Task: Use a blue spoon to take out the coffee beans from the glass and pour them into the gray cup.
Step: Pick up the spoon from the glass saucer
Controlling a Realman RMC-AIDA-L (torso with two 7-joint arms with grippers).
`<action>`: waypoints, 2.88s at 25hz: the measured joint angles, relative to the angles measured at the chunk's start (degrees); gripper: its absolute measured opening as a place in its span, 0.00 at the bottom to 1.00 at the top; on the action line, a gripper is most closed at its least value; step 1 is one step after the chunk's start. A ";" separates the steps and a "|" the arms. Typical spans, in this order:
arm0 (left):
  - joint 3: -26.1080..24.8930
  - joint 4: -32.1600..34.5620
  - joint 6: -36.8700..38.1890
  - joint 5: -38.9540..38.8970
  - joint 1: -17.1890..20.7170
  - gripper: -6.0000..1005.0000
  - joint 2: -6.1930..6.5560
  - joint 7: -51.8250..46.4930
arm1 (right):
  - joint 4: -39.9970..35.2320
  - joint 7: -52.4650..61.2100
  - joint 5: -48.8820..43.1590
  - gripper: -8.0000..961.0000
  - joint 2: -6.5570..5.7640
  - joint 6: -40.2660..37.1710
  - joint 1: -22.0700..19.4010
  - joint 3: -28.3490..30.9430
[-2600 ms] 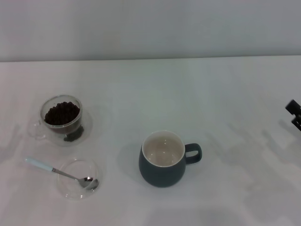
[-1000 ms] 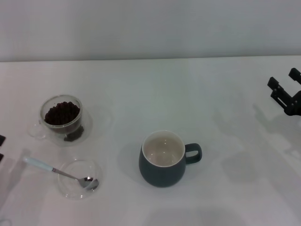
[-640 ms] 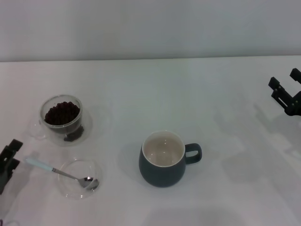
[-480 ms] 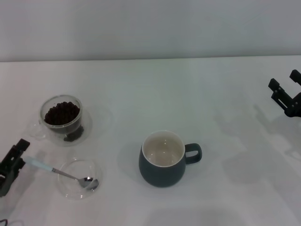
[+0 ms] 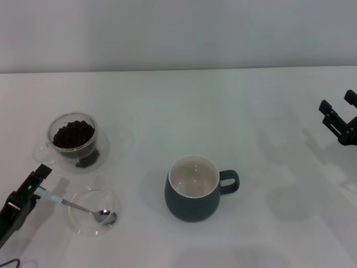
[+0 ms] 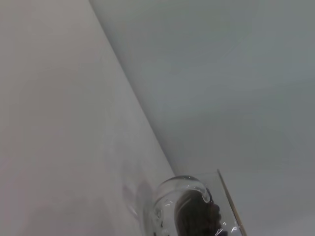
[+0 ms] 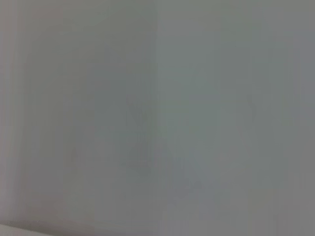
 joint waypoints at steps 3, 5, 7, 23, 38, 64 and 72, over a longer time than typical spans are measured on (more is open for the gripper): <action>0.02 0.02 -0.01 0.02 0.17 0.81 -0.09 -0.15 | -0.16 -0.39 0.04 0.69 0.00 0.04 -0.45 0.05; 0.03 0.01 0.00 0.28 0.18 0.81 -0.14 -0.38 | -0.21 -0.72 0.14 0.69 0.03 0.04 -0.62 0.06; 0.03 0.01 0.01 0.67 0.11 0.81 -0.14 -0.54 | -0.22 -0.81 0.25 0.69 0.05 0.04 -0.71 0.07; 0.02 0.62 0.95 2.47 0.12 0.80 -0.14 -0.86 | -0.16 -1.31 0.36 0.69 0.23 0.51 -0.84 0.07; 0.02 0.55 2.27 2.45 1.15 0.80 -0.14 -0.31 | -0.48 -1.36 0.26 0.69 0.32 2.77 -0.30 0.07; -0.32 0.08 1.57 1.93 1.14 0.21 -0.11 -0.78 | -0.55 -1.49 0.36 0.69 0.59 2.99 -0.30 0.16; -0.33 0.40 1.59 1.92 1.16 0.14 -0.14 -0.77 | -0.55 -2.89 0.36 0.69 0.79 2.98 -0.64 0.16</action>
